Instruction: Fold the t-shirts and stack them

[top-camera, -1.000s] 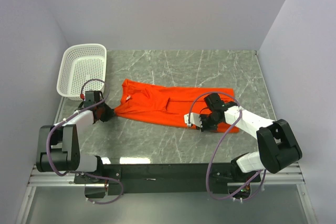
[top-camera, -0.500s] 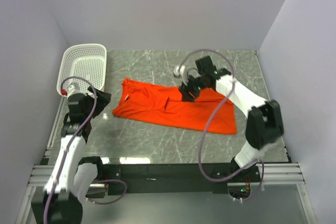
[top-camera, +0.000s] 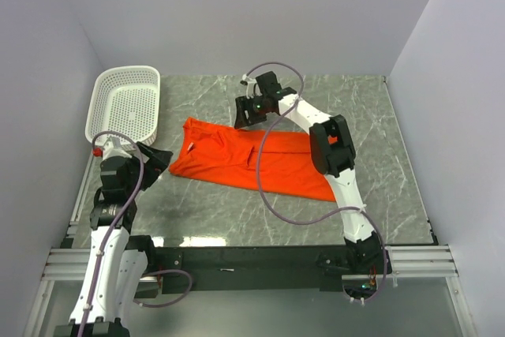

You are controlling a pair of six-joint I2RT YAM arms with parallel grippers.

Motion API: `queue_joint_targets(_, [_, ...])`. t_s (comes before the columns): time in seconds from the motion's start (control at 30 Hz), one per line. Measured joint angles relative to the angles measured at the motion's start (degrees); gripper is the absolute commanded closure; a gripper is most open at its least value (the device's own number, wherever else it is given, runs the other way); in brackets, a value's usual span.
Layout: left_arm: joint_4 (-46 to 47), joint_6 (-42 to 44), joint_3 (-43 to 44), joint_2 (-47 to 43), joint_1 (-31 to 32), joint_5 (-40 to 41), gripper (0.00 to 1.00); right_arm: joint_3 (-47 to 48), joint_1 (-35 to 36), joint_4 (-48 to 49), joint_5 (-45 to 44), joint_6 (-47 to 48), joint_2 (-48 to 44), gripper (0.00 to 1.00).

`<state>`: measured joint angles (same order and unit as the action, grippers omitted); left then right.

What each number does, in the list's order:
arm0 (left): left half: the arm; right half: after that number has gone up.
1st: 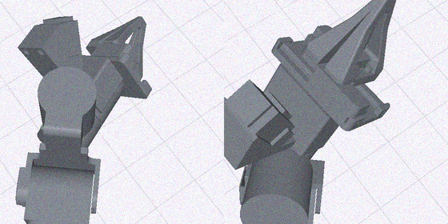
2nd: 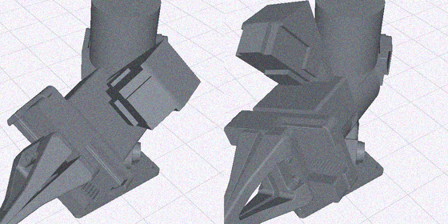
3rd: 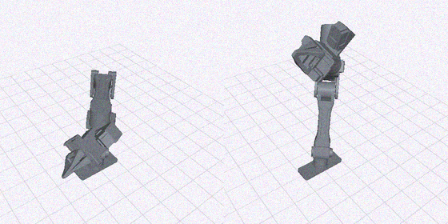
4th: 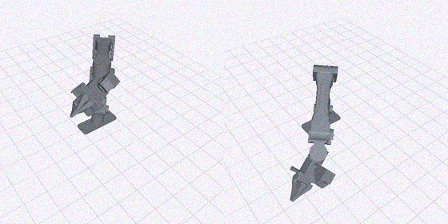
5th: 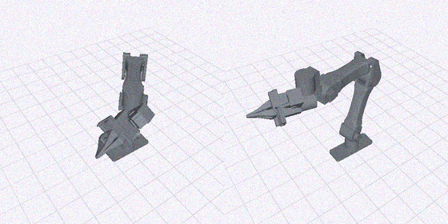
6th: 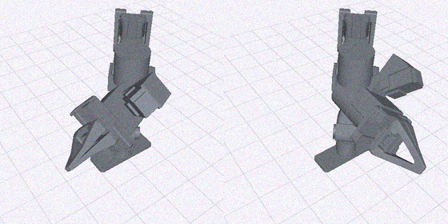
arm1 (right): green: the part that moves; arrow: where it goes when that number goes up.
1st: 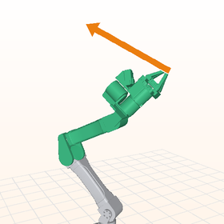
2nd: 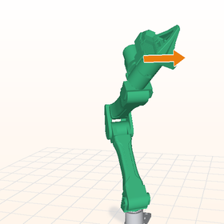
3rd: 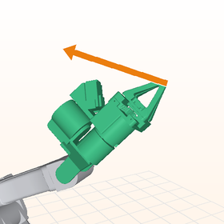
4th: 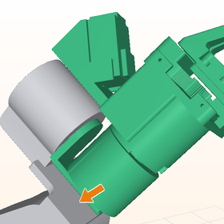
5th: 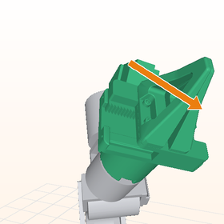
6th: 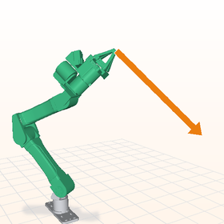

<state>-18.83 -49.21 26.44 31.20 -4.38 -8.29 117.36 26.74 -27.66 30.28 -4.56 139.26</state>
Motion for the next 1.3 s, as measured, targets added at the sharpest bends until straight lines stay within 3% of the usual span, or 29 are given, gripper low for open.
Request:
queue_joint_targets(0.27, [-0.4,0.0,0.0,1.9,0.0,-4.0,0.08,2.8,0.8,-2.5,0.2,-3.3,2.4,0.36])
queue_joint_targets(0.47, [-0.4,0.0,0.0,1.5,0.0,-5.1,0.08,3.1,1.8,-5.7,1.3,-1.9,2.7,0.47])
queue_joint_targets(0.57, [-0.4,0.0,0.0,1.5,0.0,-5.4,0.09,3.8,2.2,-6.8,1.2,-1.8,3.3,0.59])
queue_joint_targets(0.8, [-0.4,0.0,0.0,1.5,0.0,-5.9,0.09,5.0,1.8,-7.1,-1.8,-4.1,4.3,0.99])
queue_joint_targets(0.97, [-0.4,0.0,0.0,1.6,0.0,-6.5,0.09,8.1,0.5,-6.8,-4.6,-9.5,5.4,1.00])
queue_joint_targets(1.17, [0.1,0.0,-0.2,3.2,0.0,-7.7,0.10,8.6,-6.9,-4.5,-8.0,-17.1,5.4,1.00])
queue_joint_targets(1.27, [1.5,-0.1,-1.1,4.6,0.0,-8.8,0.11,8.2,-12.5,-2.9,-10.1,-20.2,5.3,0.92])
queue_joint_targets(1.3, [2.3,-0.2,-1.7,5.2,0.0,-9.4,0.11,8.2,-14.4,-2.7,-10.9,-21.1,5.3,0.76])
